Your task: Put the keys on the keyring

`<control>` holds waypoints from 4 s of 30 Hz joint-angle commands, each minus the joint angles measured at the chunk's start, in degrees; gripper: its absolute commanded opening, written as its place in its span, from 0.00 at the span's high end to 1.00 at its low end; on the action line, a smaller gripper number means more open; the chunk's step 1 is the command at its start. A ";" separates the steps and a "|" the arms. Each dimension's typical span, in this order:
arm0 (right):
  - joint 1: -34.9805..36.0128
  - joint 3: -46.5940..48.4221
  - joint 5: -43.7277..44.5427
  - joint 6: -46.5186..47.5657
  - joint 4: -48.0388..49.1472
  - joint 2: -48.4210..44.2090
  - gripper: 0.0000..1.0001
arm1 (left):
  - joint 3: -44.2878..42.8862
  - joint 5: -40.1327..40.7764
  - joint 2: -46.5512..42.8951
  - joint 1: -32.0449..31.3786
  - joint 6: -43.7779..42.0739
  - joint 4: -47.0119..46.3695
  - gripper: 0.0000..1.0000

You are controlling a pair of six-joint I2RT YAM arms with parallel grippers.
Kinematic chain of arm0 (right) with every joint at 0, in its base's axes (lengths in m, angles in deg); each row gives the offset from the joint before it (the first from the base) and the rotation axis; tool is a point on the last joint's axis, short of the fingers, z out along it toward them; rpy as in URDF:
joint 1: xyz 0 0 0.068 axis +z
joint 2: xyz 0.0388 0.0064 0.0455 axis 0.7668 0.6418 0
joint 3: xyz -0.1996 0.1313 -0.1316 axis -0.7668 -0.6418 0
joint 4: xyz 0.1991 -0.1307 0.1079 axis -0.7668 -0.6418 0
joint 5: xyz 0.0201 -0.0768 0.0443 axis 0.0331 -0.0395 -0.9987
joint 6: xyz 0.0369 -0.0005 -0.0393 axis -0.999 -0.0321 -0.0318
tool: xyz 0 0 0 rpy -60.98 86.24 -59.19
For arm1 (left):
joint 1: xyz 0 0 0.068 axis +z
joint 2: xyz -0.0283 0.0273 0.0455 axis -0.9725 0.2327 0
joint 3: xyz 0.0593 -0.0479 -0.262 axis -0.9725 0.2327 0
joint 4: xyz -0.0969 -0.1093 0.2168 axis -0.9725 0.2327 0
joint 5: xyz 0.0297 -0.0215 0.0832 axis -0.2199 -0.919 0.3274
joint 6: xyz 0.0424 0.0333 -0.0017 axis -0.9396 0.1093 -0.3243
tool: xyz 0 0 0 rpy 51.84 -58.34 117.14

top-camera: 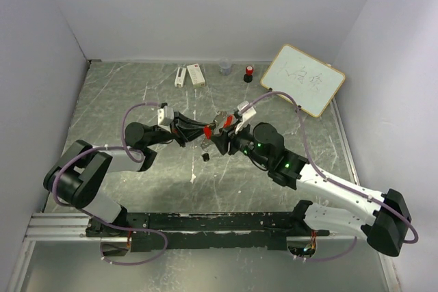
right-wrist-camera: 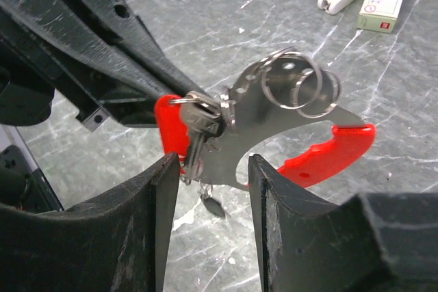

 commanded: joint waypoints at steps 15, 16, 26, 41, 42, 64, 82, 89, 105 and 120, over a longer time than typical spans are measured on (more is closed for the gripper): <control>-4.15 0.52 -10.41 -2.65 7.12 3.95 0.79 | -0.99 0.93 -0.47 0.40 1.62 -15.72 0.93; -4.09 0.63 -10.17 -2.62 6.98 4.02 0.85 | -1.01 1.03 -0.47 0.46 1.46 -15.48 0.93; -3.95 2.04 -7.28 0.36 3.44 1.23 1.00 | -1.47 4.09 -2.84 0.34 -5.22 -2.86 0.93; -1.05 14.12 -5.14 8.72 -11.41 10.89 1.00 | -7.55 13.37 -6.09 -2.15 -18.87 24.81 0.93; -0.71 14.72 -5.25 9.14 -12.06 11.45 1.00 | -7.56 13.61 -6.09 -2.20 -18.85 24.60 0.93; 4.82 14.60 7.10 14.50 -18.44 0.14 0.50 | -6.24 4.36 0.99 1.53 -4.00 2.26 0.93; 4.74 4.94 7.76 33.08 -11.89 -11.98 0.57 | -14.77 -25.86 8.38 5.17 23.36 -16.34 0.93; 4.79 3.42 1.53 35.06 -10.13 -9.86 0.59 | -15.71 -29.14 6.96 4.74 26.62 -16.30 0.93; 4.78 -2.05 -3.22 36.81 4.60 -4.12 0.63 | -16.60 -29.14 7.40 2.92 27.12 -16.28 0.93; 4.81 -2.80 0.06 36.11 7.83 -1.87 0.85 | -17.27 -29.04 7.41 1.41 26.63 -16.34 0.93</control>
